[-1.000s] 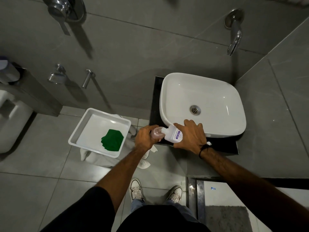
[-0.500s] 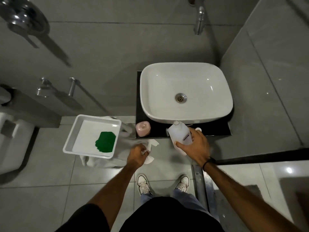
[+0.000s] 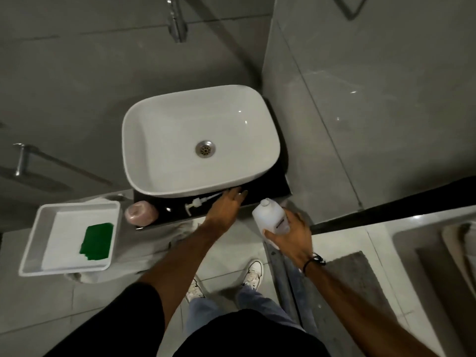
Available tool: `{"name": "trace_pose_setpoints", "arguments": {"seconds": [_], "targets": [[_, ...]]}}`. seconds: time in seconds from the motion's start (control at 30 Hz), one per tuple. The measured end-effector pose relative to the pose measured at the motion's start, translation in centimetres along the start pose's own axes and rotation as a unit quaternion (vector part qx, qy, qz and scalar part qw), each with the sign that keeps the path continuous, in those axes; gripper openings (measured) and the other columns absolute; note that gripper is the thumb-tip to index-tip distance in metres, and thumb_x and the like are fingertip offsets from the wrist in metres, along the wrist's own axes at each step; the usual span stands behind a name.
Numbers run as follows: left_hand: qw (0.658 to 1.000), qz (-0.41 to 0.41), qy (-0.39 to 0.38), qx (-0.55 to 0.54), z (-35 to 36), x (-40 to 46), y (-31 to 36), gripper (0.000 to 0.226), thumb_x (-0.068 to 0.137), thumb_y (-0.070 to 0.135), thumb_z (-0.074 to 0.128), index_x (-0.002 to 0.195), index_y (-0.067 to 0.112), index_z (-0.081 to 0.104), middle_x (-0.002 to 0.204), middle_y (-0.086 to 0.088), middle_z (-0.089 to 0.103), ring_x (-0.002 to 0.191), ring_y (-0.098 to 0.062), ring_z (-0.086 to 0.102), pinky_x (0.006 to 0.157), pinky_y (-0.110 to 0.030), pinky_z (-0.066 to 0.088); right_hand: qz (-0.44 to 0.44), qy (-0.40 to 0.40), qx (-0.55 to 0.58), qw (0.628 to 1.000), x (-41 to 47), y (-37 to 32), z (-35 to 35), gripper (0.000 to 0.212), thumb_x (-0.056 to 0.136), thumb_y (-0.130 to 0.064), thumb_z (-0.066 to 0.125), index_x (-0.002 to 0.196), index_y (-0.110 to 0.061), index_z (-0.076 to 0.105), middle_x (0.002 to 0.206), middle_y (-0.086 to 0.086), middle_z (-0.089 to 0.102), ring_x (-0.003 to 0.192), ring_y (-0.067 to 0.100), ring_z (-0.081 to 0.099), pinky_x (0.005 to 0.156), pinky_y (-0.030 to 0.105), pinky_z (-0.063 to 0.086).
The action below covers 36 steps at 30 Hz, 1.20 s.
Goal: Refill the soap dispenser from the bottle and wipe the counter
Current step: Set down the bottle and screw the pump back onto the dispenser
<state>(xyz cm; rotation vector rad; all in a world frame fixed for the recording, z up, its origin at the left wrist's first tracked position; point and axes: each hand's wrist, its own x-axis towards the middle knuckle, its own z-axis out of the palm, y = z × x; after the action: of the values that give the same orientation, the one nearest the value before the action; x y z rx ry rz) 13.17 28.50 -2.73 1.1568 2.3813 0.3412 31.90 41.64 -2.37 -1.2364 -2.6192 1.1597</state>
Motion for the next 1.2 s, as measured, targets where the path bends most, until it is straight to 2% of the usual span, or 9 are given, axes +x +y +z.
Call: {"name": "trace_pose_setpoints", "arguments": {"seconds": [0.13,0.3,0.4,0.63,0.8,0.93,1.0,1.1,1.2], "targets": [[0.995,0.006,-0.019,0.099,0.7,1.6,0.3,0.037,0.098,0.008,0.045,0.134,0.009,0.057,0.141,-0.015,0.049,0.13,-0.034,0.048,0.105,-0.044,0.044,-0.008,-0.03,0.002,1.0,0.6,0.8,0.0,0.079,0.058,-0.053,0.085,0.127,-0.033,0.055,0.121,-0.002,0.059,0.111,0.022,0.057,0.091,0.035,0.053],[0.971,0.028,0.16,-0.178,-0.1,0.1,1.9,0.023,0.098,0.019,0.061,0.116,0.006,0.071,0.106,-0.012,0.07,0.092,-0.022,0.066,0.086,-0.027,0.05,-0.002,-0.064,-0.007,0.998,1.5,1.3,0.4,0.081,0.059,-0.056,0.083,0.131,-0.036,0.052,0.133,0.0,0.055,0.123,0.024,0.052,0.097,0.037,0.051],[0.971,0.064,0.139,-0.184,-0.8,-1.2,2.9,0.022,0.095,0.027,0.066,0.108,0.011,0.073,0.096,-0.004,0.067,0.079,-0.01,0.061,0.077,-0.018,0.048,-0.036,-0.082,-0.033,0.995,2.0,1.2,0.3,0.074,0.057,-0.06,0.077,0.124,-0.042,0.05,0.125,-0.005,0.058,0.119,0.021,0.053,0.09,0.029,0.044],[0.994,0.001,0.062,-0.087,-2.7,-0.9,3.9,0.028,0.094,0.035,0.064,0.095,0.008,0.067,0.096,-0.01,0.07,0.088,-0.029,0.067,0.075,-0.042,0.054,-0.102,-0.101,-0.068,0.987,3.3,0.7,-0.3,0.082,0.054,-0.066,0.077,0.128,-0.038,0.054,0.113,-0.008,0.055,0.105,0.018,0.059,0.087,0.036,0.055],[0.988,0.1,-0.031,-0.115,-3.5,-1.2,3.0,0.068,0.082,0.013,0.075,0.144,0.019,0.049,0.136,-0.003,0.057,0.124,-0.021,0.053,0.105,-0.036,0.048,-0.094,-0.091,-0.059,0.99,3.5,0.9,-0.6,0.085,0.055,-0.064,0.08,0.132,-0.038,0.056,0.122,-0.004,0.06,0.108,0.02,0.061,0.088,0.036,0.055],[0.998,0.016,0.017,-0.058,-3.1,-0.8,3.3,0.042,0.094,0.049,0.057,0.128,0.026,0.055,0.121,0.003,0.064,0.109,-0.019,0.065,0.085,-0.04,0.057,-0.112,-0.079,-0.071,0.988,3.5,0.8,-0.7,0.076,0.053,-0.063,0.078,0.122,-0.038,0.058,0.101,-0.013,0.053,0.095,0.016,0.06,0.075,0.032,0.056],[0.998,0.044,0.007,-0.037,-3.1,-0.8,3.4,0.028,0.093,0.034,0.06,0.119,0.023,0.062,0.12,0.001,0.064,0.111,-0.022,0.064,0.085,-0.04,0.056,-0.116,-0.085,-0.079,0.986,3.6,0.9,-0.7,0.076,0.054,-0.062,0.079,0.123,-0.037,0.059,0.105,-0.009,0.056,0.096,0.017,0.06,0.077,0.033,0.056],[0.992,0.104,-0.027,-0.064,-3.1,-1.0,3.1,0.061,0.079,0.012,0.068,0.136,0.026,0.056,0.135,0.002,0.057,0.121,-0.022,0.056,0.094,-0.04,0.054,-0.12,-0.088,-0.093,0.985,3.7,1.2,-0.6,0.077,0.055,-0.062,0.078,0.124,-0.035,0.059,0.109,-0.006,0.058,0.098,0.019,0.06,0.078,0.033,0.055],[0.998,0.005,-0.018,-0.054,-3.3,-0.9,3.4,0.049,0.089,0.046,0.062,0.134,0.03,0.052,0.124,0.002,0.066,0.112,-0.021,0.066,0.085,-0.042,0.059,-0.129,-0.083,-0.099,0.983,3.8,1.2,-0.5,0.076,0.053,-0.063,0.075,0.121,-0.036,0.059,0.103,-0.008,0.056,0.094,0.018,0.06,0.073,0.032,0.055]]}}
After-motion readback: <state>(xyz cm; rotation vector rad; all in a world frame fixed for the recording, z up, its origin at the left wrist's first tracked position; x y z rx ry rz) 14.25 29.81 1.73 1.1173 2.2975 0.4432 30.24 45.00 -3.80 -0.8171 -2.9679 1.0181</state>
